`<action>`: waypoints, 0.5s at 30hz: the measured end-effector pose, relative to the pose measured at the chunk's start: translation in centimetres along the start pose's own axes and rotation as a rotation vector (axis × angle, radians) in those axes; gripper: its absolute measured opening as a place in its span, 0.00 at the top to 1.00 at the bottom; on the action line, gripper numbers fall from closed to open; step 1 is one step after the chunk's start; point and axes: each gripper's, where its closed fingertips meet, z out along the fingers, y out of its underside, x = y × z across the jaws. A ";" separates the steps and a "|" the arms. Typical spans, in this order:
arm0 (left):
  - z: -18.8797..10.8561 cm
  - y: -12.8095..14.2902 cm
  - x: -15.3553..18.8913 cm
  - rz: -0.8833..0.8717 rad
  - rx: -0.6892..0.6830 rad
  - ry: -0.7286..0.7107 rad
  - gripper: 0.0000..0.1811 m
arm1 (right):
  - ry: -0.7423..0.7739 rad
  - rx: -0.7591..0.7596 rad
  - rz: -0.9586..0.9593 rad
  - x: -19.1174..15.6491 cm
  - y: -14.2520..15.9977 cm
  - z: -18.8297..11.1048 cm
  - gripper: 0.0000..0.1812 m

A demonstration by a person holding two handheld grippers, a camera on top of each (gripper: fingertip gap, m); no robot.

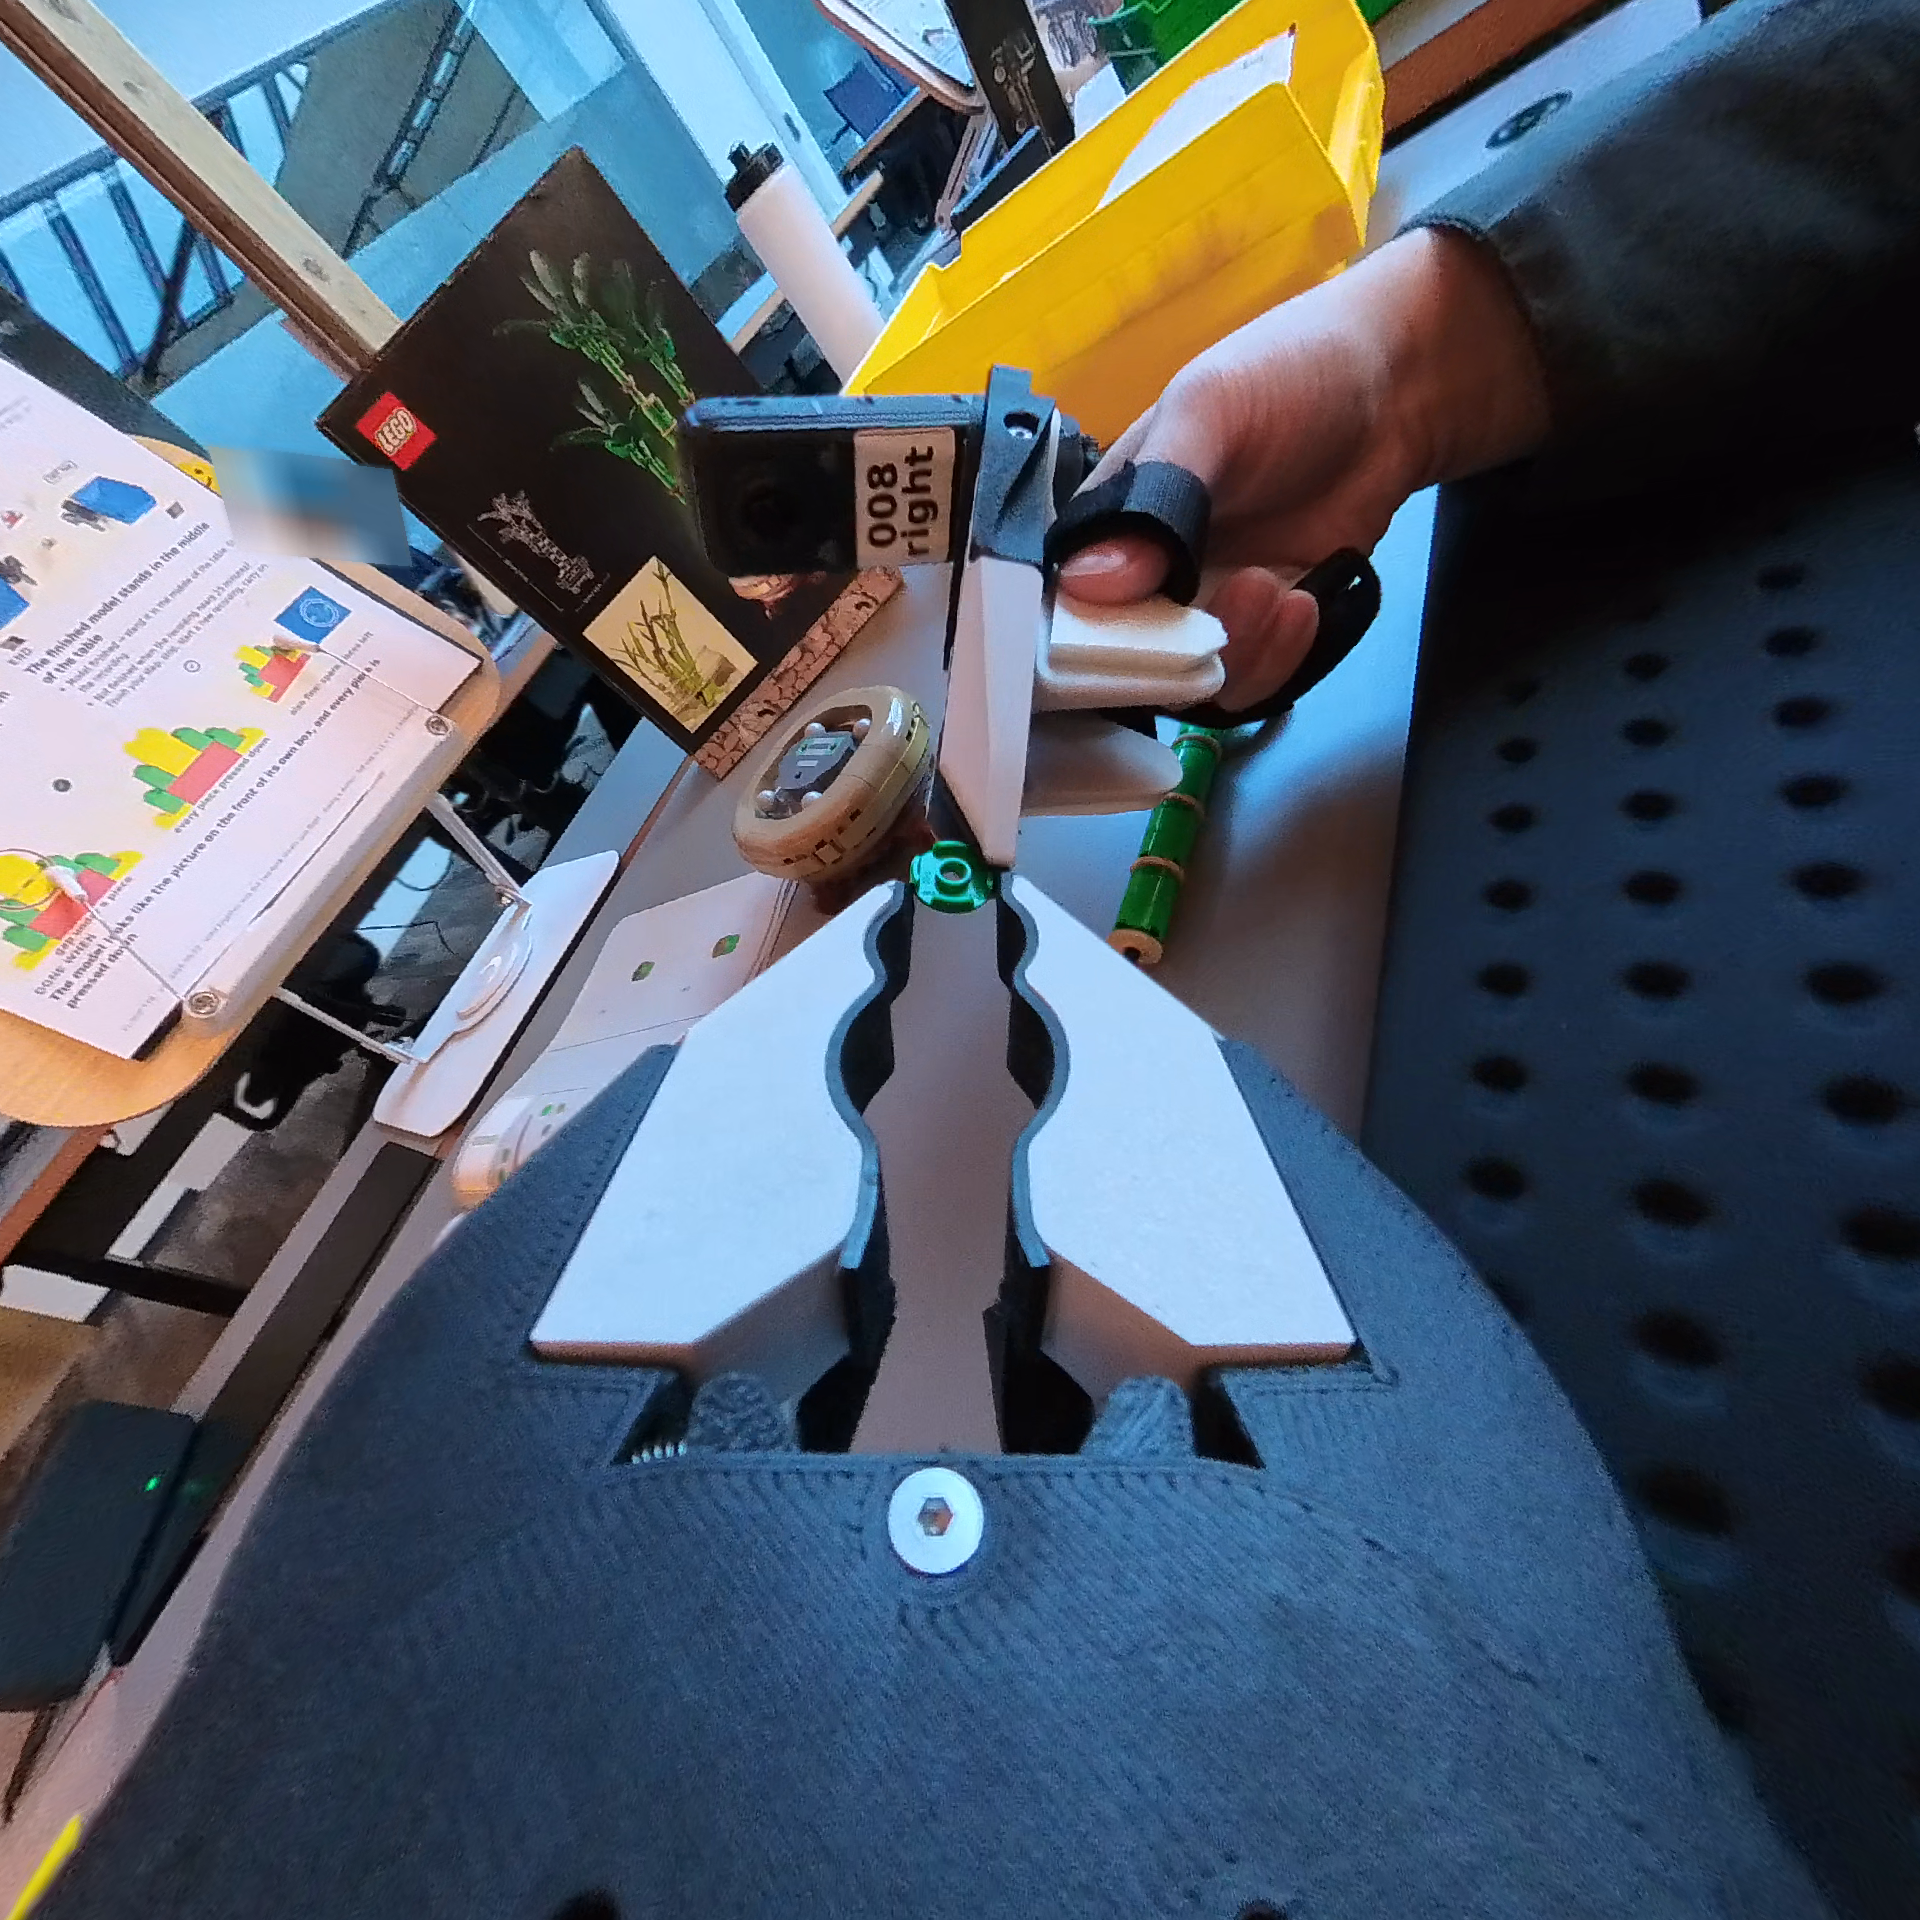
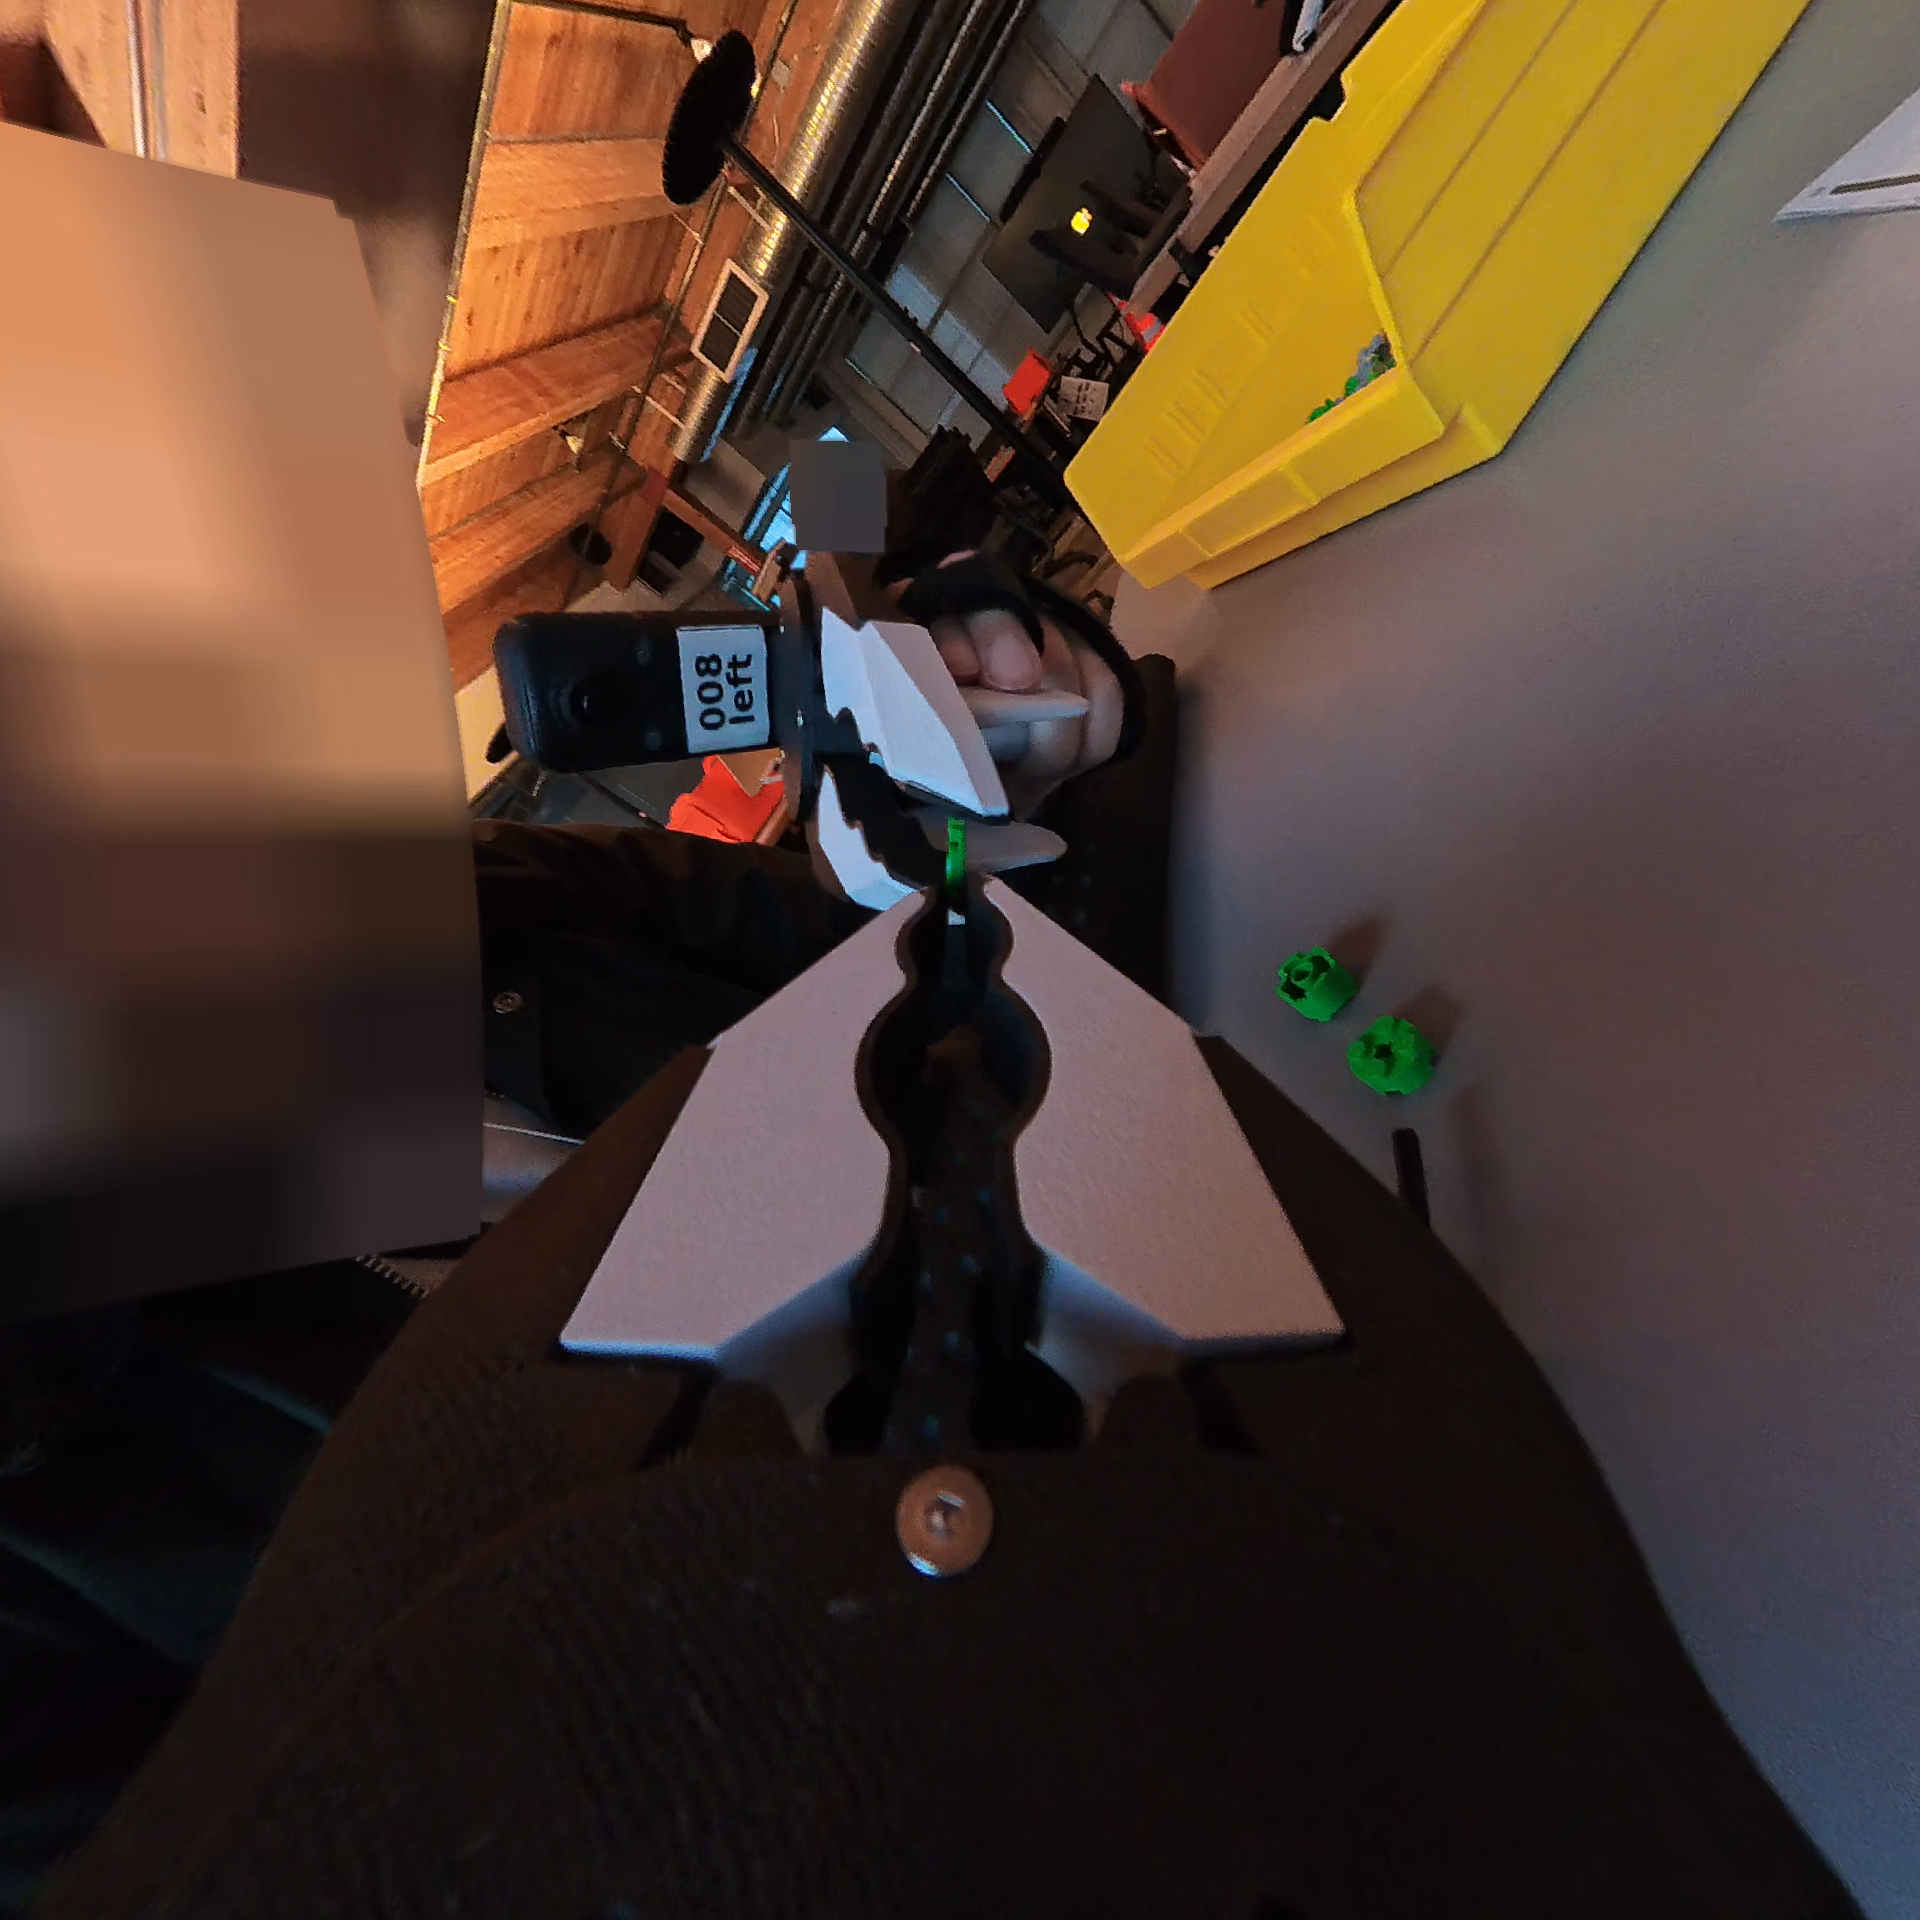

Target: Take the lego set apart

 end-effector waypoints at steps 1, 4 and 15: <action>0.0 0.0 0.0 0.007 -0.001 -0.004 0.92 | 0.005 -0.003 -0.002 0.1 0.1 0.0 0.99; -0.1 0.1 0.2 -0.029 0.001 0.015 0.93 | -0.003 -0.010 0.003 0.0 0.2 0.1 0.99; -4.3 -3.1 -3.6 -0.517 0.272 0.046 0.93 | -0.001 0.067 -0.040 -0.6 -1.1 -0.6 0.94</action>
